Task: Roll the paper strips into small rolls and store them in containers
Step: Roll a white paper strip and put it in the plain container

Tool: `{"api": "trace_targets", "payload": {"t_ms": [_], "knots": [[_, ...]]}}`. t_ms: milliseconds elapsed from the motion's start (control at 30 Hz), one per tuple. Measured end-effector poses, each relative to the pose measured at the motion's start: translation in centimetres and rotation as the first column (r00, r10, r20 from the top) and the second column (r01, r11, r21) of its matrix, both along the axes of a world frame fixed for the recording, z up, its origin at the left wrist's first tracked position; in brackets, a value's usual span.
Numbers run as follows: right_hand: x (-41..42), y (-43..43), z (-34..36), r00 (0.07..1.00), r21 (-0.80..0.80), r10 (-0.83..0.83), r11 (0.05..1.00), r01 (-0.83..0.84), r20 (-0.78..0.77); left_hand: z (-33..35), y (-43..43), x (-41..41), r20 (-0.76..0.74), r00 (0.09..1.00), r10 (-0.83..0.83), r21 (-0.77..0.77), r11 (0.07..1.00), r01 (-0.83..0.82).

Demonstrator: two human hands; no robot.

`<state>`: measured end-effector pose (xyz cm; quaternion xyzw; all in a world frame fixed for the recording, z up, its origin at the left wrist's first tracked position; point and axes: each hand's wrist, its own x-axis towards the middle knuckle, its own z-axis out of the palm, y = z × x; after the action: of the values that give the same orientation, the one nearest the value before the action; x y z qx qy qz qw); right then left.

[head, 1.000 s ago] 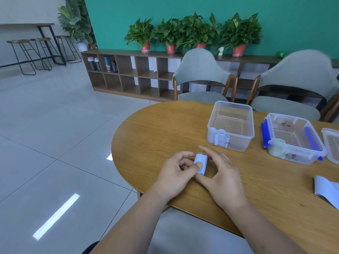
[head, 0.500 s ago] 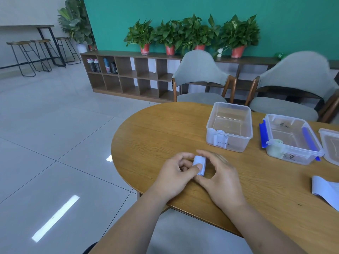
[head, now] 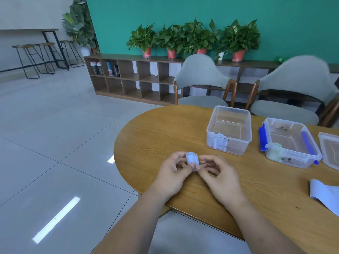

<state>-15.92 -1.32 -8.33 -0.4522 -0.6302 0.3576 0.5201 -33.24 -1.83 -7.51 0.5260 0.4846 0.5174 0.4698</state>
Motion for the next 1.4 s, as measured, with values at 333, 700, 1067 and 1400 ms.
{"api": "trace_targets", "payload": {"t_ms": [333, 700, 1067, 1400], "knots": [[0.3, 0.6, -0.6, 0.999, -0.059, 0.040, 0.997, -0.040, -0.006, -0.1, 0.0, 0.2, -0.135, 0.991, 0.008, 0.026, 1.000, -0.005], [0.5, 0.2, -0.1, 0.999, -0.001, -0.016, 1.000, 0.016, -0.030, 3.0, 0.1, 1.1, -0.028, 1.000, 0.007, -0.152, 0.988, -0.011], [3.8, 0.3, 3.1, 0.999, 0.044, -0.004, 0.999, 0.006, -0.040, 7.2, 3.1, 3.8, 0.236, 0.960, -0.149, -0.506, 0.825, 0.253], [8.8, 2.1, 7.9, 0.964, 0.139, -0.049, 0.990, 0.012, 0.262, 10.6, 5.6, 6.8, 0.153, 0.949, -0.277, -0.440, 0.841, 0.316]]}}
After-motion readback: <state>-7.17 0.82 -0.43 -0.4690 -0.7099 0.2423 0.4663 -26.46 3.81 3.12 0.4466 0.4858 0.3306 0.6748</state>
